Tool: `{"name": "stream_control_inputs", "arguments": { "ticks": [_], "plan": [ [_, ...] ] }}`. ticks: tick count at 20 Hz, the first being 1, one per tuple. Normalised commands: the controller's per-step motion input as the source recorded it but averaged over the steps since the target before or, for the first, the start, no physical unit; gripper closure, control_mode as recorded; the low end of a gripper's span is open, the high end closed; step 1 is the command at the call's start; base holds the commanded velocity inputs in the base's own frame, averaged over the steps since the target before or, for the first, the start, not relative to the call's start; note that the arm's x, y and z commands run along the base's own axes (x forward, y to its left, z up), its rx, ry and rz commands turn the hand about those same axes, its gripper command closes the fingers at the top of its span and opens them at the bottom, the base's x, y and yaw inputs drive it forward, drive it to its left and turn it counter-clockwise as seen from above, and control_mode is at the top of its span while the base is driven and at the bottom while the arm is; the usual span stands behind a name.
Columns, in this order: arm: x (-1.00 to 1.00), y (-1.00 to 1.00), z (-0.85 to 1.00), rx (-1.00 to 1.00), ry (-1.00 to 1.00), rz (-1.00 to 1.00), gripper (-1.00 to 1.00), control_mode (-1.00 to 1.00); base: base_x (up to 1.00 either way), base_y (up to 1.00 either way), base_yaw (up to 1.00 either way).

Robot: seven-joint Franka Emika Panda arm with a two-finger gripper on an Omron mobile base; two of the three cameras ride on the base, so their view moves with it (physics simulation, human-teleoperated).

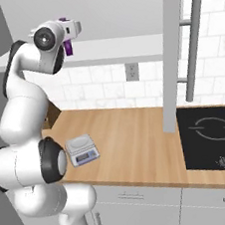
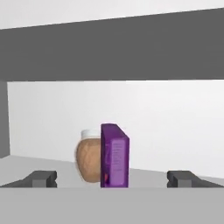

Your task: Pick the cereal and place it on the digital scale for weighing, and close the cabinet.

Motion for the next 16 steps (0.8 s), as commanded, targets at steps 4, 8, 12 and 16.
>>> {"name": "stream_control_inputs", "arguments": {
  "ticks": [4, 8, 12, 16],
  "plan": [
    [0.50, 0.07, -0.02, 0.00, 0.00, 0.01, -1.00, -1.00, 0.00, 0.00, 0.00],
    [0.47, 0.00, -0.04, 0.00, 0.00, 0.02, -1.00, -1.00, 0.00, 0.00, 0.00],
    [0.37, 0.00, -0.09, 0.00, 0.00, 0.01, -1.00, -1.00, 0.00, 0.00, 0.00],
    [0.29, 0.01, -0.18, 0.00, 0.00, 0.02, -1.00, -1.00, 0.00, 0.00, 0.00]
  ]
}}
